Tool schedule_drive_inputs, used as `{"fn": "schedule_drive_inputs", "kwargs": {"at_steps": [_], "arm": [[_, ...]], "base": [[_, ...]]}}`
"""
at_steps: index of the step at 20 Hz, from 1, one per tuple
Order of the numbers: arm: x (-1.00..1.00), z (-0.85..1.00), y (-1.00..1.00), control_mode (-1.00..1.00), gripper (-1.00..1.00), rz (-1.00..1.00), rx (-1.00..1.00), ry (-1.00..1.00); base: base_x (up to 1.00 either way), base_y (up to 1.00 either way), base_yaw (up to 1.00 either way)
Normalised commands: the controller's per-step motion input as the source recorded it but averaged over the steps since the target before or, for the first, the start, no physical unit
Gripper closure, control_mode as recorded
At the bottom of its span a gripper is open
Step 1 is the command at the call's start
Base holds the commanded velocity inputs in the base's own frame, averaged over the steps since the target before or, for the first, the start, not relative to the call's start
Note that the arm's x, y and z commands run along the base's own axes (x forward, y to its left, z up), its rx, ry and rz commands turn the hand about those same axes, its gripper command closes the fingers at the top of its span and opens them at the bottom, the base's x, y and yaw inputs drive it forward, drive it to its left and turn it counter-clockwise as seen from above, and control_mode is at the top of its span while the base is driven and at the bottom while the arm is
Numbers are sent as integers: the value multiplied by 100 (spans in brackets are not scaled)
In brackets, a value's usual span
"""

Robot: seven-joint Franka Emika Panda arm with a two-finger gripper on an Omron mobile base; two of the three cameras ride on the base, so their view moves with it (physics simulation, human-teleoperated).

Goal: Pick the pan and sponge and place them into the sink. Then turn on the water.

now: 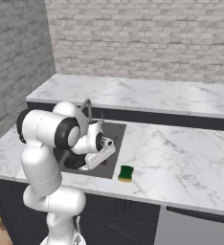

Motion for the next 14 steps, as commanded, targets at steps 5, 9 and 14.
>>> {"fn": "schedule_drive_inputs", "kwargs": {"at_steps": [5, 9, 14], "arm": [[32, -39, 18, -100, 100, 0, 0, 0], [-3, -34, 26, -100, 100, 6, 0, 0], [-44, -23, 24, -100, 100, 19, 0, -1]], "base": [[0, 0, 0], [0, 0, 0], [0, 0, 0]]}}
